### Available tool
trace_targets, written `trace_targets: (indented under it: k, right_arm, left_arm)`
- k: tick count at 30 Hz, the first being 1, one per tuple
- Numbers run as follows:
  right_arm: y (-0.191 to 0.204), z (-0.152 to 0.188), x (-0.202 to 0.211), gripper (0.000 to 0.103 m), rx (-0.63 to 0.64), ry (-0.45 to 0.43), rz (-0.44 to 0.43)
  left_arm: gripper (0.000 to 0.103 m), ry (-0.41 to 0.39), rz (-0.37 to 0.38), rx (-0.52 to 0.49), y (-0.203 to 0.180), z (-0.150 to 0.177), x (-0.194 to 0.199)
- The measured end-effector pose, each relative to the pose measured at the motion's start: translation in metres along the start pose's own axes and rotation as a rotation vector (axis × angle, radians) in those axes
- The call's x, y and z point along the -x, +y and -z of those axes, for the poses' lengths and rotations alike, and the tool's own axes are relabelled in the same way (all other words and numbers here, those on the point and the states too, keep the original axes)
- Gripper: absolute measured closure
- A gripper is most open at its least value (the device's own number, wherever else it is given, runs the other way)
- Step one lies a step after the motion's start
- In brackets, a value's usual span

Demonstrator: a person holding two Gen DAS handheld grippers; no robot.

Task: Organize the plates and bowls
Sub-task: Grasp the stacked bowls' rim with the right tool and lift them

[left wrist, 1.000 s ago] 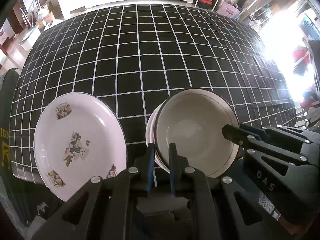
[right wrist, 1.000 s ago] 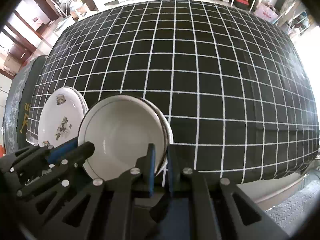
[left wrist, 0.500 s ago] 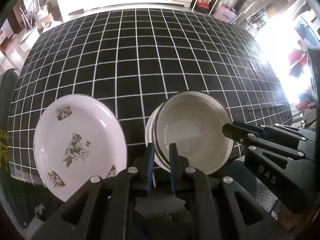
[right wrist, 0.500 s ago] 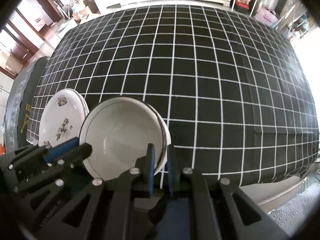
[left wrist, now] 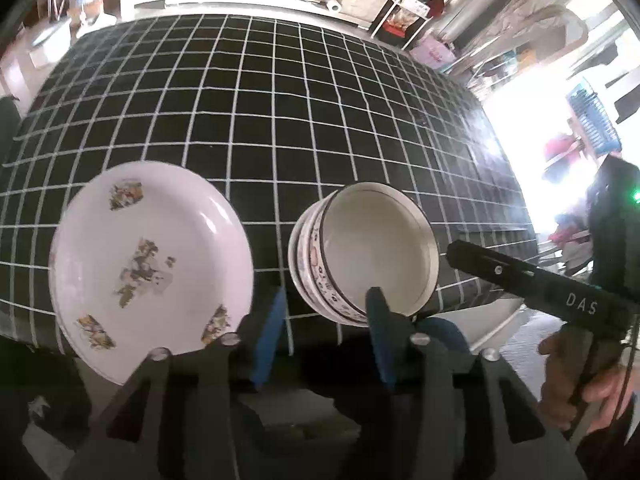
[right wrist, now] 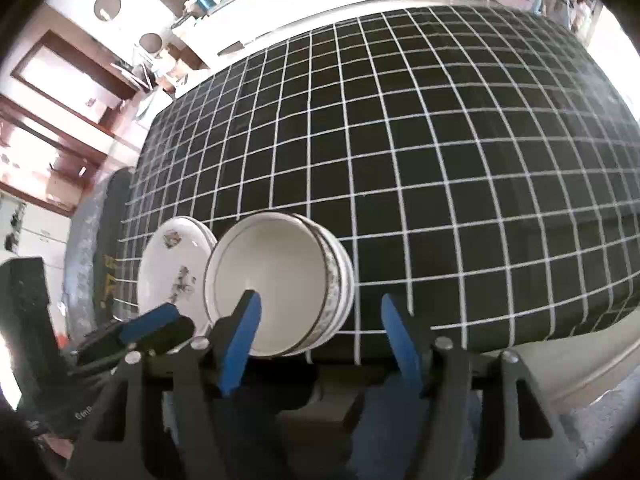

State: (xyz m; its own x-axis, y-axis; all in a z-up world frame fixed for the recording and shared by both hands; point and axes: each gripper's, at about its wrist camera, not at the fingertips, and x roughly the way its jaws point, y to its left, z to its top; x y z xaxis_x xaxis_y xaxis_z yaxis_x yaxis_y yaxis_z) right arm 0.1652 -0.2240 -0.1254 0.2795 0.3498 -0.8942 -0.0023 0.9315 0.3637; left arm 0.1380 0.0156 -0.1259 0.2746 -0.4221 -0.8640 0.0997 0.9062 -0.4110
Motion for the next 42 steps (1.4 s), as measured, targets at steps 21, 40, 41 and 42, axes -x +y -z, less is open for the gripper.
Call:
trace_targets:
  k: [21,40,41,42]
  right_arm:
    - [-0.023,-0.009,-0.069,0.031,-0.142,0.131,-0.062]
    - [-0.034,-0.008,-0.085,0.031,-0.186,0.172,-0.106]
    - [-0.035,-0.007,-0.085,0.031,-0.189,0.175,-0.116]
    - [-0.031,-0.006,-0.087,0.030,-0.189,0.169,-0.112]
  left_arm:
    - [0.048,0.110,0.009,-0.051,-0.003,-0.014,-0.081]
    - [0.041,0.141,-0.020,-0.091,-0.005,-0.021,-0.134]
    - [0.040,0.140,-0.023,-0.091,-0.006,-0.021,-0.135]
    - [0.039,0.139,-0.026,-0.093,-0.008,-0.020,-0.134]
